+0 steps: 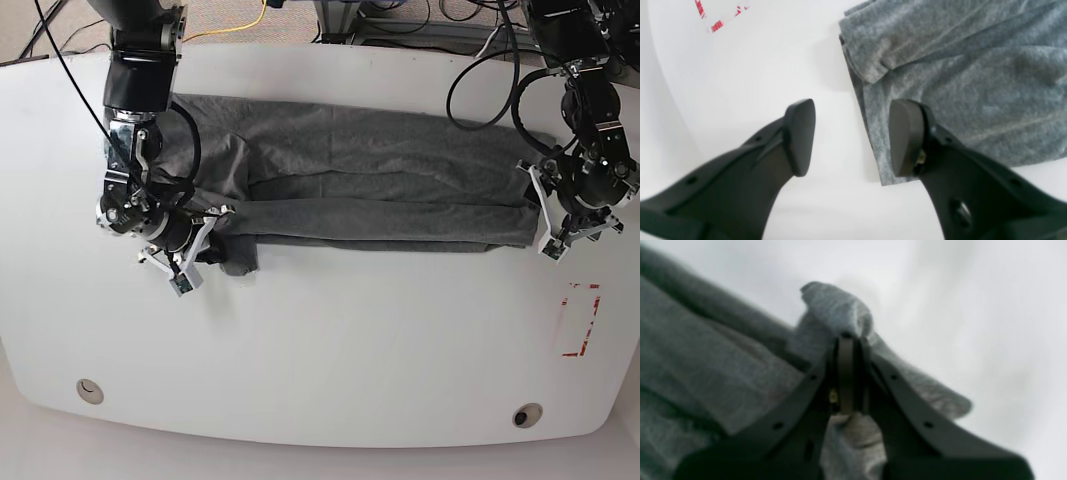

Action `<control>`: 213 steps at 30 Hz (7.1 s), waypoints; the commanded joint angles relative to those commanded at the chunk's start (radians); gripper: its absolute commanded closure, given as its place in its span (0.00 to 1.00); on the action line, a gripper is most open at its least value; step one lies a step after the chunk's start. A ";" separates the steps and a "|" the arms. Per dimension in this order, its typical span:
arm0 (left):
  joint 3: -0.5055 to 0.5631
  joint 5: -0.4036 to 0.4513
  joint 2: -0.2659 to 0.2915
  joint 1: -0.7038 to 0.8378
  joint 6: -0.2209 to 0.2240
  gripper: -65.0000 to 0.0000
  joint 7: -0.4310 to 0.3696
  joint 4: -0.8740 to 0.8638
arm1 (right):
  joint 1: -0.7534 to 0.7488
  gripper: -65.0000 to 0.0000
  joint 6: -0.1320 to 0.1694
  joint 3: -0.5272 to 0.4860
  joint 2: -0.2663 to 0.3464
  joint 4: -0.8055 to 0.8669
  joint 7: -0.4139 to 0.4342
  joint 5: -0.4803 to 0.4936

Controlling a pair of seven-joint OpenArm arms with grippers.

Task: Layout the t-shirt on the table in an organized manner, then fold the t-shirt properly

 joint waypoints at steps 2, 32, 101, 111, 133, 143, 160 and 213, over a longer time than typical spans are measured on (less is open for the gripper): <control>0.002 0.000 0.000 0.000 0.000 0.49 -0.003 -0.011 | -0.044 0.98 0.000 0.000 -0.014 0.104 -0.046 0.000; 0.003 0.000 0.002 -0.015 0.000 0.49 -0.043 -0.123 | -0.528 0.98 0.000 0.000 -0.081 0.516 -0.216 0.000; 0.158 0.071 0.028 0.075 0.000 0.49 -0.242 -0.258 | -0.391 0.87 0.000 0.267 0.005 0.002 0.061 -0.011; 0.161 0.080 0.064 0.051 0.000 0.49 -0.241 -0.258 | -0.236 0.87 0.000 0.229 0.104 -0.238 0.150 -0.011; -0.106 -0.232 0.074 -0.008 0.000 0.48 0.002 -0.061 | -0.219 0.88 0.000 0.164 0.127 -0.189 0.144 -0.011; -0.308 -0.448 0.037 -0.003 0.000 0.31 0.043 -0.203 | -0.219 0.88 0.000 0.163 0.127 -0.189 0.144 -0.011; -0.327 -0.638 -0.049 -0.008 0.000 0.23 0.035 -0.537 | -0.219 0.88 0.000 0.163 0.127 -0.189 0.144 -0.011; 0.184 -0.634 0.186 -0.063 0.000 0.95 -0.009 -0.173 | -0.218 0.88 0.000 0.161 0.098 -0.189 0.144 -0.011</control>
